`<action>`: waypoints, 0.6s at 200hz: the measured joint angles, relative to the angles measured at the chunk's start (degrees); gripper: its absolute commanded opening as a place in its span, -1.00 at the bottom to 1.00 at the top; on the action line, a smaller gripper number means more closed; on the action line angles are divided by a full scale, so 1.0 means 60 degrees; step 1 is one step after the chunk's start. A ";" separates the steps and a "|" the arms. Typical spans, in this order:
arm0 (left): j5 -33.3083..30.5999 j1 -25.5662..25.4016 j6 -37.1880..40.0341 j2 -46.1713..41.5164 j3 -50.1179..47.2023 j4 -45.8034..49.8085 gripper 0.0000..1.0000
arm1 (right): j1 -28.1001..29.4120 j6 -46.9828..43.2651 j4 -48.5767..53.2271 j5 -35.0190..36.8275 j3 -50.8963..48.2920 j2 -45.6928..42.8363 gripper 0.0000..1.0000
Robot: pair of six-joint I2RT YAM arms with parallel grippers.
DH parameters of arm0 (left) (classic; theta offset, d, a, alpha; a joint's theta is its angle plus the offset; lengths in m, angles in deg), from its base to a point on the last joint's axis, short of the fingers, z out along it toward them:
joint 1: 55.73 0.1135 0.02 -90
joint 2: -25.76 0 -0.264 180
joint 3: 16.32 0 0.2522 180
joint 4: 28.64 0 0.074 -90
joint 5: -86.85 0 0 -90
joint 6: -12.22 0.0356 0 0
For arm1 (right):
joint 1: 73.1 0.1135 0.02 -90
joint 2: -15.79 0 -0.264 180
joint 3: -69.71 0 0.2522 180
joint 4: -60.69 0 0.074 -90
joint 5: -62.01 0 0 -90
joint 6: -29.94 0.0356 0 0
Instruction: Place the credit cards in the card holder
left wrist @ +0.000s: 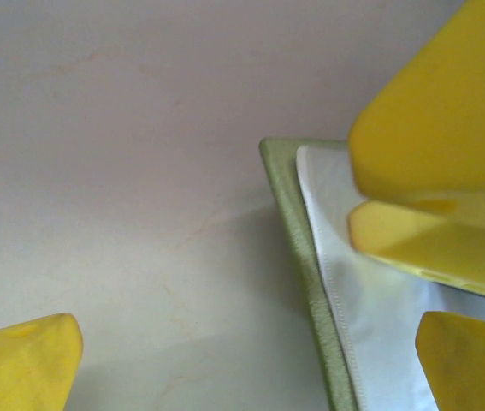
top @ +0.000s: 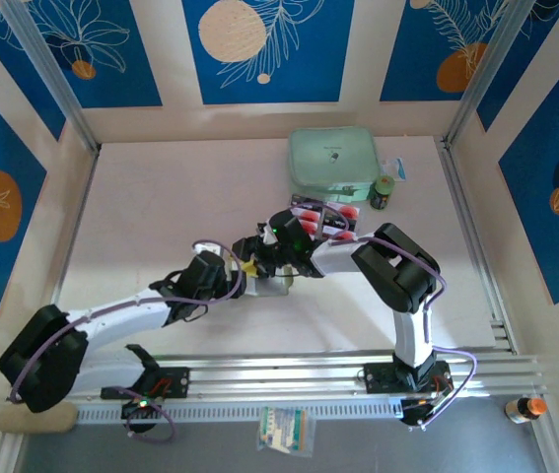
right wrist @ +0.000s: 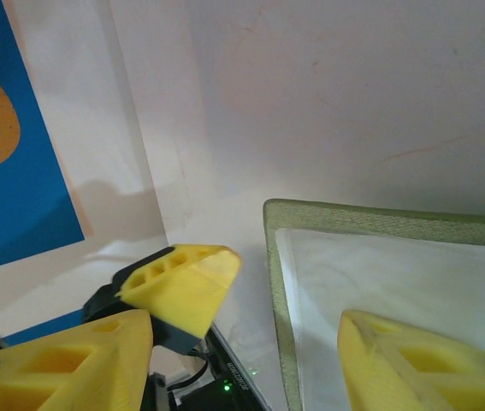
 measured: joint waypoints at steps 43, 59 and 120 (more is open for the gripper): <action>-0.0102 0.0000 -0.0007 0.0448 0.0004 -0.0047 1.00 | -0.0127 0.0033 -0.0058 -0.0018 0.0000 -0.0025 0.18; -0.0237 0.0000 -0.0029 0.0565 0.0025 0.0029 1.00 | -0.0255 -0.0058 0.0011 -0.0047 -0.0058 -0.0146 0.18; -0.0685 0.0007 -0.0087 0.0648 0.0069 0.0393 0.99 | -0.0801 -0.0845 0.0834 -0.0149 -0.0277 -0.0721 0.03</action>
